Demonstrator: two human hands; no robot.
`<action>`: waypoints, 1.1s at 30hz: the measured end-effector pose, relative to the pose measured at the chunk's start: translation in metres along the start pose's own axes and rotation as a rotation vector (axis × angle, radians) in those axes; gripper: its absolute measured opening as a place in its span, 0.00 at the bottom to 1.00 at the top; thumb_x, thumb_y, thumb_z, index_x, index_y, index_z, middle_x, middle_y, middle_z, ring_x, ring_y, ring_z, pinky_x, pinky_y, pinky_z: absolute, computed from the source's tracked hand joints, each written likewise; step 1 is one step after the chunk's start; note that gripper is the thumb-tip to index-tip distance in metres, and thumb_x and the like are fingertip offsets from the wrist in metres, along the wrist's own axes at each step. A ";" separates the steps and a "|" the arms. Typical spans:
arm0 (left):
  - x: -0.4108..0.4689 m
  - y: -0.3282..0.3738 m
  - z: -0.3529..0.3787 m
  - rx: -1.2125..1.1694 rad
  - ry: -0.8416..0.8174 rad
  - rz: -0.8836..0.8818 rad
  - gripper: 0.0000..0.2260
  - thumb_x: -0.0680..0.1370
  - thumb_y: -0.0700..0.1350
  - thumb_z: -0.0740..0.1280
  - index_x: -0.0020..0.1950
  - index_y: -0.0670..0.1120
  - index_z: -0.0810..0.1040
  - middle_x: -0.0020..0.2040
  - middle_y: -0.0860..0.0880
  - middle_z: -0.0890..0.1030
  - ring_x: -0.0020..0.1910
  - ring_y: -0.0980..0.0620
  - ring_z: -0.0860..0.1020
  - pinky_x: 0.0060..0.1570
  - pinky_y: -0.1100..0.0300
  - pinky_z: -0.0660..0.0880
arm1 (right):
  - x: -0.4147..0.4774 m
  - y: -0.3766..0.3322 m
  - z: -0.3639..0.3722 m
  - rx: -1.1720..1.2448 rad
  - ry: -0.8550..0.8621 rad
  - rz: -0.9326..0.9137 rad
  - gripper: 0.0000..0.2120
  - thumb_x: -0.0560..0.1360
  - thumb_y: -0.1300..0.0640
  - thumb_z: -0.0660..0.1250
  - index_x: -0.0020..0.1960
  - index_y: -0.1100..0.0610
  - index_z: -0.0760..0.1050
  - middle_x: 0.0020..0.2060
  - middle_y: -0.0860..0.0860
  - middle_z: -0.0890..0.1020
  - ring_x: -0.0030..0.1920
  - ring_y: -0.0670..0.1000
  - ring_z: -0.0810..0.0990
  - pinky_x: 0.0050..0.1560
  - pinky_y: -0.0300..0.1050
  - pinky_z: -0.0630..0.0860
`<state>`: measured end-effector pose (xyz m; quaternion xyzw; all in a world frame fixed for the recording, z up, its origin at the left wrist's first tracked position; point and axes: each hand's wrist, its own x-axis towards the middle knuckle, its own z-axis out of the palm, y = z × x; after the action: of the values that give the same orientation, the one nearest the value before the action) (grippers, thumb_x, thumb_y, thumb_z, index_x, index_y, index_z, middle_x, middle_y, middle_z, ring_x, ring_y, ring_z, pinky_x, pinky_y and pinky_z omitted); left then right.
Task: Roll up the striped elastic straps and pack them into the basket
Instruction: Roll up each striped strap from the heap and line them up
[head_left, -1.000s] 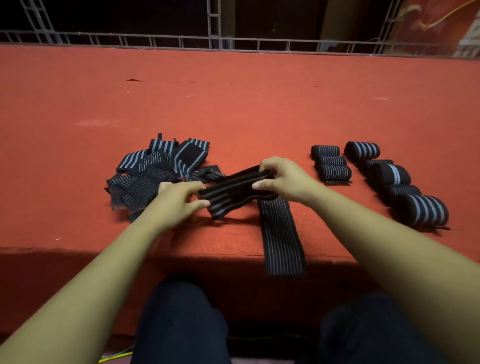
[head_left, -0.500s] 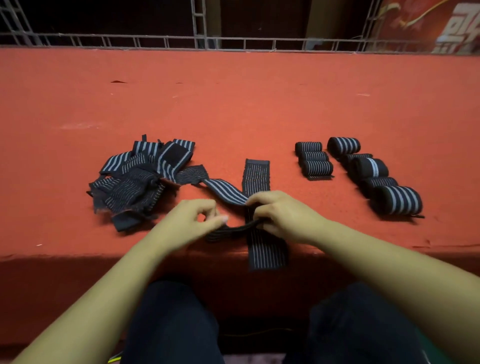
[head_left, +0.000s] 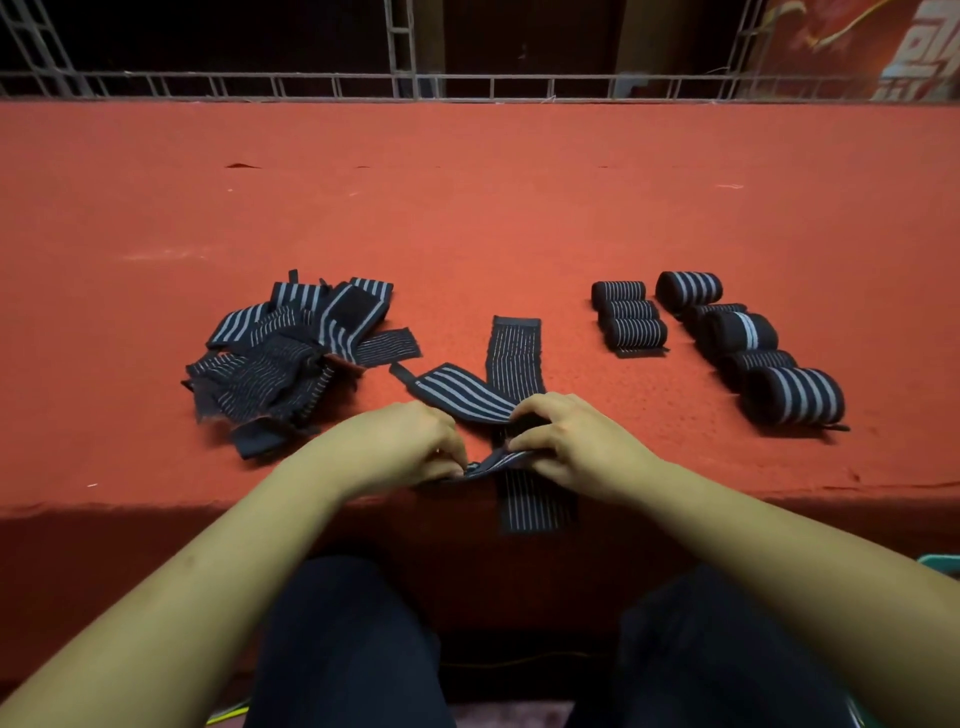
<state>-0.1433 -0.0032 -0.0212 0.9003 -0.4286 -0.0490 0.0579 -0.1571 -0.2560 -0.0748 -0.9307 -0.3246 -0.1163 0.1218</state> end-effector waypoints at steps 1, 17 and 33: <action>-0.001 0.000 0.002 0.030 0.017 0.007 0.08 0.80 0.48 0.67 0.56 0.49 0.84 0.51 0.51 0.81 0.52 0.52 0.78 0.54 0.56 0.73 | -0.003 0.000 0.002 0.000 0.008 -0.011 0.11 0.75 0.51 0.71 0.56 0.51 0.84 0.57 0.51 0.79 0.57 0.53 0.77 0.59 0.54 0.74; -0.002 -0.042 0.005 -0.825 0.842 -0.687 0.07 0.83 0.42 0.61 0.52 0.43 0.79 0.44 0.45 0.82 0.33 0.54 0.85 0.34 0.61 0.78 | -0.010 -0.017 0.000 -0.136 -0.053 0.125 0.21 0.75 0.36 0.63 0.56 0.49 0.84 0.54 0.47 0.74 0.57 0.50 0.74 0.60 0.47 0.68; 0.030 0.001 -0.057 -1.372 0.783 -0.293 0.06 0.83 0.45 0.64 0.51 0.47 0.80 0.45 0.46 0.84 0.43 0.51 0.82 0.44 0.55 0.78 | 0.082 -0.035 -0.099 1.089 0.224 0.457 0.15 0.80 0.56 0.68 0.57 0.69 0.77 0.32 0.53 0.68 0.24 0.45 0.59 0.24 0.38 0.55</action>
<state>-0.1172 -0.0231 0.0340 0.6629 -0.1291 0.0106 0.7374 -0.1301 -0.2126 0.0484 -0.7627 -0.1142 -0.0015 0.6366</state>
